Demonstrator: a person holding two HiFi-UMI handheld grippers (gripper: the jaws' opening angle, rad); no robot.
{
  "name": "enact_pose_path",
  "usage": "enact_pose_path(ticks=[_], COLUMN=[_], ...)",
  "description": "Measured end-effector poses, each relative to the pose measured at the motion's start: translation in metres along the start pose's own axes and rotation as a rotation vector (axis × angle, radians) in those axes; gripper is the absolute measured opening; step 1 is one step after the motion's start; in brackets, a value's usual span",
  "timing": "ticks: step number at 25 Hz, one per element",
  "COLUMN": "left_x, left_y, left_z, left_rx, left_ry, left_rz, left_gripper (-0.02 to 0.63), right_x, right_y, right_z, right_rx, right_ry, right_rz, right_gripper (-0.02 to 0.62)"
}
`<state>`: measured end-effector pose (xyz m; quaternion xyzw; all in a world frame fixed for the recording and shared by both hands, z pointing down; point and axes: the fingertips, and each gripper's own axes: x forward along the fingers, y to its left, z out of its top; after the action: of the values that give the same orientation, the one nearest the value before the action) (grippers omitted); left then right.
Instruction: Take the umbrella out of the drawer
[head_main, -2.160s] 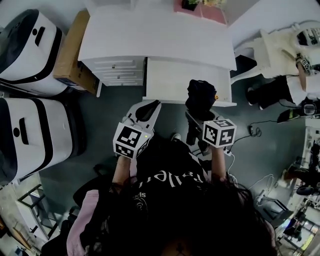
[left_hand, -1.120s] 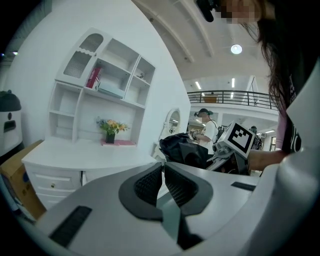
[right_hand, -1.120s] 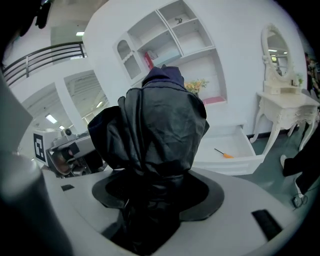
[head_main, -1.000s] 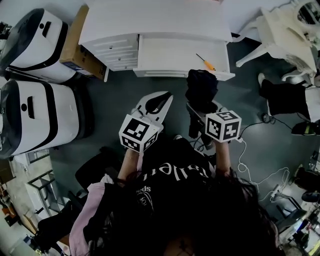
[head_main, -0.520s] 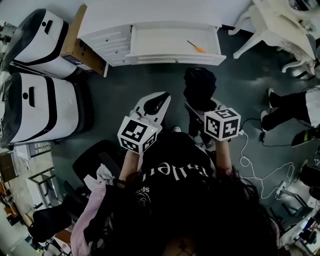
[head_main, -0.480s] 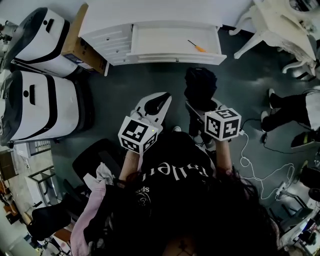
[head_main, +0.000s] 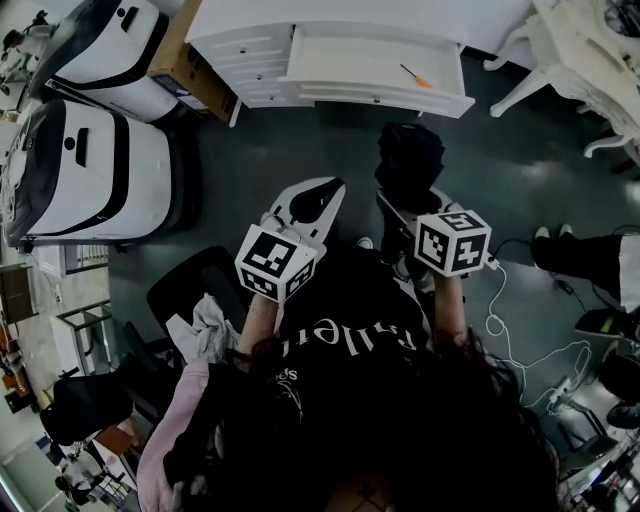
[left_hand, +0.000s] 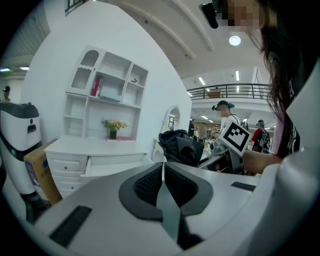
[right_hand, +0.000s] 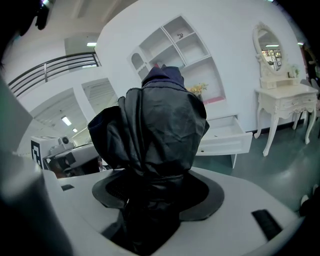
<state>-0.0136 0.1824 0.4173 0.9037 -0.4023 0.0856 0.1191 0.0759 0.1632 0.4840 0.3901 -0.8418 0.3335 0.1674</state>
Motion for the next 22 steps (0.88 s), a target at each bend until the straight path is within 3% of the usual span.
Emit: enact_pose_path(ticks=[9, 22], left_x=[-0.017, 0.001], left_y=[0.003, -0.009], left_z=[-0.007, -0.001], left_rx=[-0.007, 0.005], left_ry=[-0.009, -0.011], left_rz=[0.024, -0.024], left_gripper=[0.026, 0.026], right_x=[0.003, -0.008], right_y=[0.02, 0.011], right_z=[-0.013, -0.017], right_rx=[0.007, 0.014], right_ry=[0.009, 0.011], right_rz=[0.039, 0.018], right_gripper=[0.281, 0.281])
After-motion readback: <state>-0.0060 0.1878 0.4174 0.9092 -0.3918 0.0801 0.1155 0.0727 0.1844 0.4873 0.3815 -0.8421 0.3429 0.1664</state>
